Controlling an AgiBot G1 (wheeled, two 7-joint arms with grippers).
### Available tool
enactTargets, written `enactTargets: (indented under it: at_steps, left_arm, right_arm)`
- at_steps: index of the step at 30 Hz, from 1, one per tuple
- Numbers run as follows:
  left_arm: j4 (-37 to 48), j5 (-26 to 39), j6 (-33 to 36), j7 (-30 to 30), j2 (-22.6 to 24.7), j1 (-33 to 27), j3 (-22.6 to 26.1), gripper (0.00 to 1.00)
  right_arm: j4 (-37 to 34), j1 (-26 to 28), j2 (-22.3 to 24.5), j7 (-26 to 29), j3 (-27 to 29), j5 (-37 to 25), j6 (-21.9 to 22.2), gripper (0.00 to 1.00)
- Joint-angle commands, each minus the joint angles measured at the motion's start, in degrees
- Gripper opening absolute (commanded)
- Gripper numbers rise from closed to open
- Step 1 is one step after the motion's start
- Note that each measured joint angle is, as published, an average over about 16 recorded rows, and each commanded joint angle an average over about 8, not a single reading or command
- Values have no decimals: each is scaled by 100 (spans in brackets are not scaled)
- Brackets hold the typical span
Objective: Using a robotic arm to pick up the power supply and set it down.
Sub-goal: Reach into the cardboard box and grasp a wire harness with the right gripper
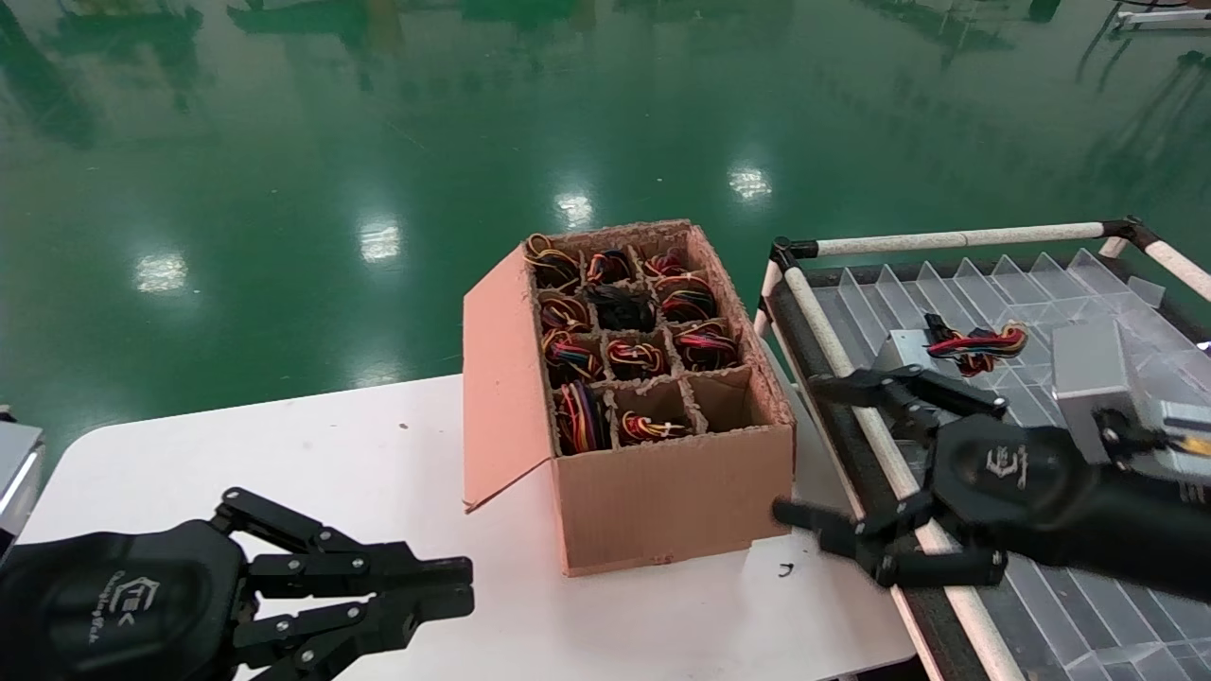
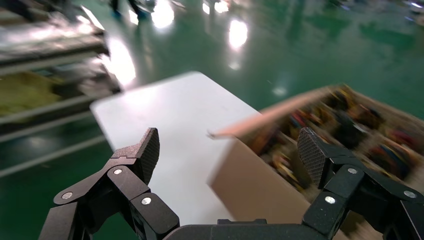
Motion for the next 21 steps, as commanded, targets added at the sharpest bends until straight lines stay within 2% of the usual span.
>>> enactTargets:
  at_steps: [1,11,21]
  left_arm:
    - [0,0,0,0,0,0,1,0]
    - [0,-2,-1,2,-1,-1,3,0]
    - [0,-4,-2,3,-2,-1,6,0]
  right_arm:
    - [-233,144,-53,-112,-56,-189,43,100]
    - [-1416,1268,-713,-732,-546,-1279,189,100]
    - [-2647,2263,-1469,-1431,-1034,-2281,616,100]
